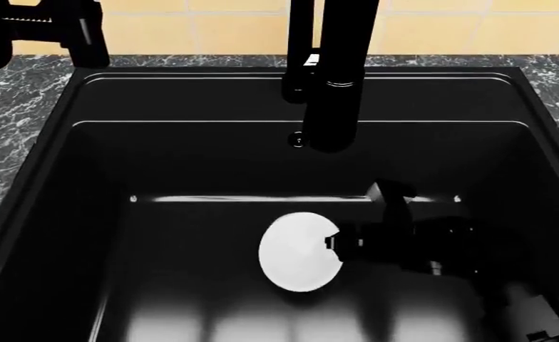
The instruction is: Pick the cup and bowl from the sink and place them on the counter for drying.
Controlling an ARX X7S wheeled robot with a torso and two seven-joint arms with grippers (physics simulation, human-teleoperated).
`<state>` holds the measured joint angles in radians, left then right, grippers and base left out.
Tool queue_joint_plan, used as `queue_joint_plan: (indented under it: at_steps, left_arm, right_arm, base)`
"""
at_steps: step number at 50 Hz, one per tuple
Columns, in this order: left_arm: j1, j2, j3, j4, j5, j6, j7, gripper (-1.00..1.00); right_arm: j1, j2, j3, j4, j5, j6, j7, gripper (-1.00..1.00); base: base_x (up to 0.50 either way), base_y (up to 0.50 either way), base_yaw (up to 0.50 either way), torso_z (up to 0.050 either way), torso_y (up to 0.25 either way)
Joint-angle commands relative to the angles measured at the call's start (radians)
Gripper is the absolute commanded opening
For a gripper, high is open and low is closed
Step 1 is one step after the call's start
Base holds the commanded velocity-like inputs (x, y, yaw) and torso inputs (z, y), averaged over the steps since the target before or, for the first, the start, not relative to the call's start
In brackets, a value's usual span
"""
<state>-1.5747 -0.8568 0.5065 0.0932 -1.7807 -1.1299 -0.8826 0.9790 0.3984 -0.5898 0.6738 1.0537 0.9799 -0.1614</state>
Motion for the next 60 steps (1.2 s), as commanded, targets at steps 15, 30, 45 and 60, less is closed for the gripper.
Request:
queue_joint_plan:
  at_steps: [15, 30, 45, 60]
  left_arm:
    - [0.001, -0.003, 0.007, -0.008, 0.029, 0.012, 0.029, 1.0]
    - [0.024, 0.004, -0.007, -0.007, 0.037, 0.059, 0.004, 1.0]
    - [0.055, -0.007, -0.015, 0.015, 0.039, 0.082, 0.015, 1.0]
    - [0.077, 0.0, -0.01, 0.023, 0.052, 0.099, 0.03, 1.0]
  right_arm:
    - [0.045, 0.098, 0.107, -0.261, 0.133, 0.146, 0.176, -1.0]
    - [0.078, 0.172, 0.171, -0.374, 0.28, 0.318, 0.314, -1.0]
    - [0.075, 0.222, 0.237, -0.427, 0.401, 0.393, 0.458, -1.0]
    - [0.035, 0.242, 0.284, -0.442, 0.458, 0.366, 0.522, -1.0]
  base:
    - [0.0, 0.0, 0.0, 0.0, 0.0]
    - [0.0, 0.0, 0.0, 0.0, 0.033]
    - [0.0, 0.0, 0.0, 0.0, 0.25]
    - [0.0, 0.0, 0.0, 0.0, 0.249]
